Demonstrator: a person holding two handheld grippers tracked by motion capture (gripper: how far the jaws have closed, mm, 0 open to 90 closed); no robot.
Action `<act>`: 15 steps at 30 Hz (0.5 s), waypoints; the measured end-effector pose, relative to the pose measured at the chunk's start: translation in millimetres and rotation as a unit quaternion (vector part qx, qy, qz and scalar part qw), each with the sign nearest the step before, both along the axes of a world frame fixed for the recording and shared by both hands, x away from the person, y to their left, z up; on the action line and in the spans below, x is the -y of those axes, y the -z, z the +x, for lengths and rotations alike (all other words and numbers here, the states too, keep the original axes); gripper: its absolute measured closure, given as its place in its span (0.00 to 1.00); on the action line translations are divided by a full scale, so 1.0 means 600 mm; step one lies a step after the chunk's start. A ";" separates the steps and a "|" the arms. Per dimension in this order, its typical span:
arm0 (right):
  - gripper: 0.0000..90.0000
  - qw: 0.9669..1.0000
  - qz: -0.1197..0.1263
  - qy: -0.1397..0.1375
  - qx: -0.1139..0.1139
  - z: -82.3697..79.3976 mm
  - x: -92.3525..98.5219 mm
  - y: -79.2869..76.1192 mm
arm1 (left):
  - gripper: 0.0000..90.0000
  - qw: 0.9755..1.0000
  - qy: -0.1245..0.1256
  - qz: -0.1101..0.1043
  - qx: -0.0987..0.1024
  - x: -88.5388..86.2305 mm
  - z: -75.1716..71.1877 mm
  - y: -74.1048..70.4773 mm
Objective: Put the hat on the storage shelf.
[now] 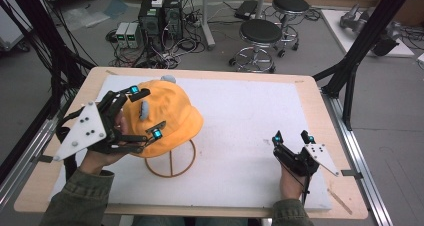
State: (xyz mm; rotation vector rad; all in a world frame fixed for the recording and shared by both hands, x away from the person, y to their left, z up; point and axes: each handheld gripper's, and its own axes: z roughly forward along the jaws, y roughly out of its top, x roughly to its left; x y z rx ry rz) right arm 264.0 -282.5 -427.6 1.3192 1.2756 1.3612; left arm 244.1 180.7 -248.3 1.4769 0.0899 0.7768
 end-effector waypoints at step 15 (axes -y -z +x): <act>0.12 1.000 0.001 0.004 0.002 -0.002 0.000 -0.001 | 0.26 0.991 -0.093 -0.089 -0.029 -0.059 0.023 -0.014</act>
